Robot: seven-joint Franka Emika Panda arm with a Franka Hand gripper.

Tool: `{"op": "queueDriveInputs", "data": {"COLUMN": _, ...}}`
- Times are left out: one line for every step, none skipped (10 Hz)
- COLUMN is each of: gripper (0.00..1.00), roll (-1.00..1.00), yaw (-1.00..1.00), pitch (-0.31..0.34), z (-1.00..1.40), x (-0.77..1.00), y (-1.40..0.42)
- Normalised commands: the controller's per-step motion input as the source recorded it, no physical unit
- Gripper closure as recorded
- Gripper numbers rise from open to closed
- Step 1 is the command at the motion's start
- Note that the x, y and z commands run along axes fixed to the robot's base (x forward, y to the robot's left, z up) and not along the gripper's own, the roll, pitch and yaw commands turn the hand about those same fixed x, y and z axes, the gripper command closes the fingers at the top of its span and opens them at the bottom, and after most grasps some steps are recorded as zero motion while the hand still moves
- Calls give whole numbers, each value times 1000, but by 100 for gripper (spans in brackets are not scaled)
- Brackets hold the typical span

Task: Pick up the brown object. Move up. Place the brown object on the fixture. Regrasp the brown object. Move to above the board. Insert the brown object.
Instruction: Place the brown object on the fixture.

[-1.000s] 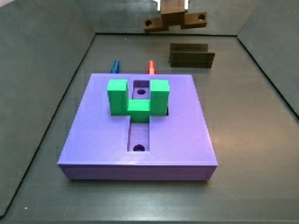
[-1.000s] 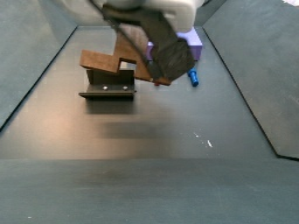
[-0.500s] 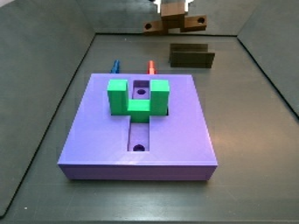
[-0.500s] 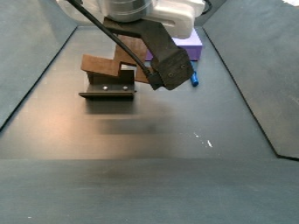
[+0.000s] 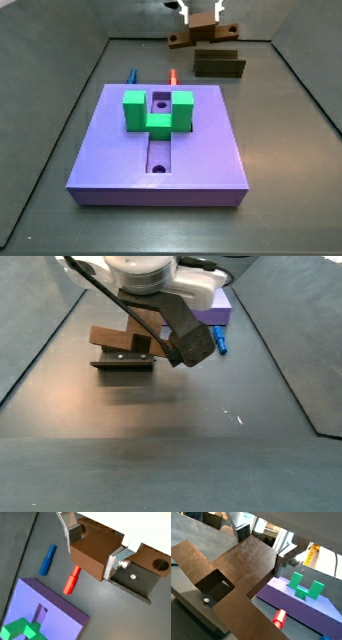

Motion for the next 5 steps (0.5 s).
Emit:
{"op": "queueDriveInputs", "data": {"gripper": 100, "roll": -74, "yaw": 66, "pitch": -17, "z": -40, "x": 460, "y": -234}}
{"op": "queueDriveInputs", "data": {"gripper": 100, "roll": 0, "yaw": 0, "pitch": 200, "z": 0, "x": 560, "y": -351}}
{"op": "queueDriveInputs", "data": {"gripper": 100, "roll": 34, "yaw": -23, "pitch": 309, "z": -54, "x": 571, "y": -309}}
{"op": "queueDriveInputs", "data": {"gripper": 100, "roll": 49, "yaw": 0, "pitch": 183, "z": -249, "x": 400, "y": -126}}
{"op": "queueDriveInputs", "data": {"gripper": 100, "roll": 0, "yaw": 49, "pitch": 89, "z": -311, "x": 320, "y": -26}}
